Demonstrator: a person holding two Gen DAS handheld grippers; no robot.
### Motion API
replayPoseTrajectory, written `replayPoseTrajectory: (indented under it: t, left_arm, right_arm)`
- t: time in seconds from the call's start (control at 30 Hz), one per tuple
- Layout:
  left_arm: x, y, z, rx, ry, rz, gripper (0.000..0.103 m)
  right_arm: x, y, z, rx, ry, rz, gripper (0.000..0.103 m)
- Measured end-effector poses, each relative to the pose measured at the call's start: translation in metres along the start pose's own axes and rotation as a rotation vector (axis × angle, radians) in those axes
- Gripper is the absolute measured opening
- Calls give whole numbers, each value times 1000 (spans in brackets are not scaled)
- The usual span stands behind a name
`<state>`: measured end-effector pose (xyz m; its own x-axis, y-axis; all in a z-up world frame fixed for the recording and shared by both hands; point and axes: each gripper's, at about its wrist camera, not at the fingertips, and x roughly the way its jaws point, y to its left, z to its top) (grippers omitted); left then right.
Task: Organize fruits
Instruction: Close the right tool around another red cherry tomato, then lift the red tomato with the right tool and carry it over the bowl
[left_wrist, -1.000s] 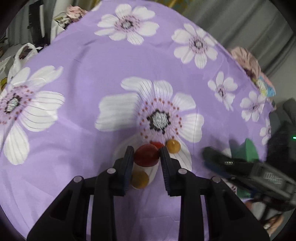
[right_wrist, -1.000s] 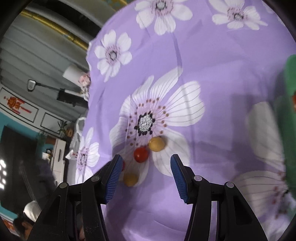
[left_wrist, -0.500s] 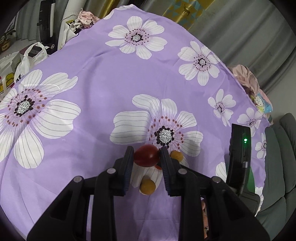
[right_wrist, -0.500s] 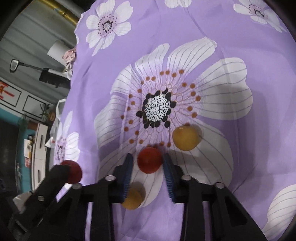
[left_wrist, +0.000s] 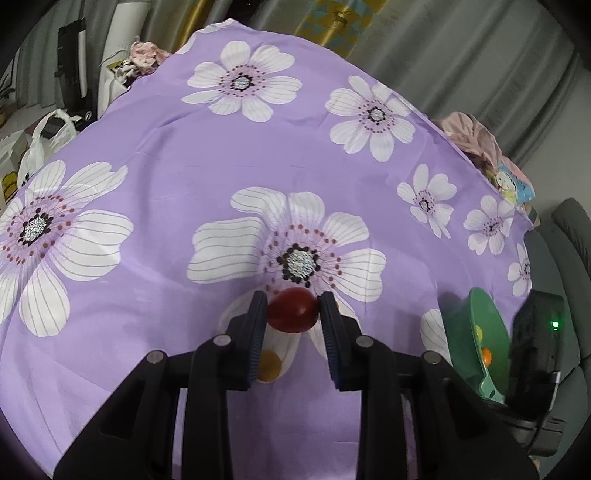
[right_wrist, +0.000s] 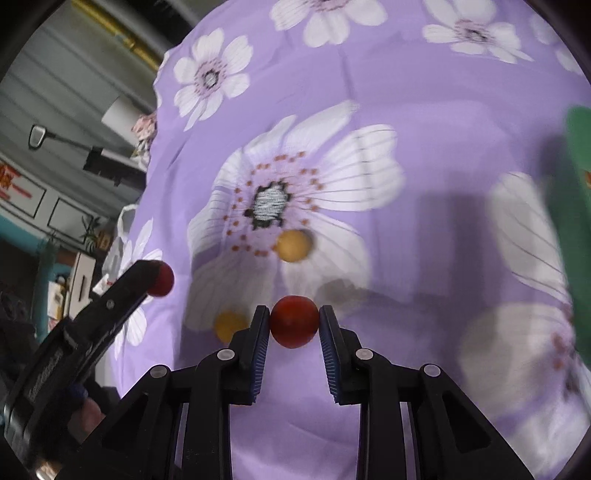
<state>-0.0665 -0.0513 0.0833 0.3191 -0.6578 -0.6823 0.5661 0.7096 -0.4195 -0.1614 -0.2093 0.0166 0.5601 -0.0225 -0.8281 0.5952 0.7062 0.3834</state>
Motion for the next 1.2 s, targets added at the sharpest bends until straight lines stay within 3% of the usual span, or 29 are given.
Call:
replayPoseTrajectory:
  t: [0.27,1.2]
  left_arm:
    - [2,-13,-9,33,-6,-16,29]
    - [19,-43,-35,87,39,-40,29]
  right_arm:
    - [-24,-31,1,68,-91,-38,29]
    - [-34,-41,2,73,-102,-25,29]
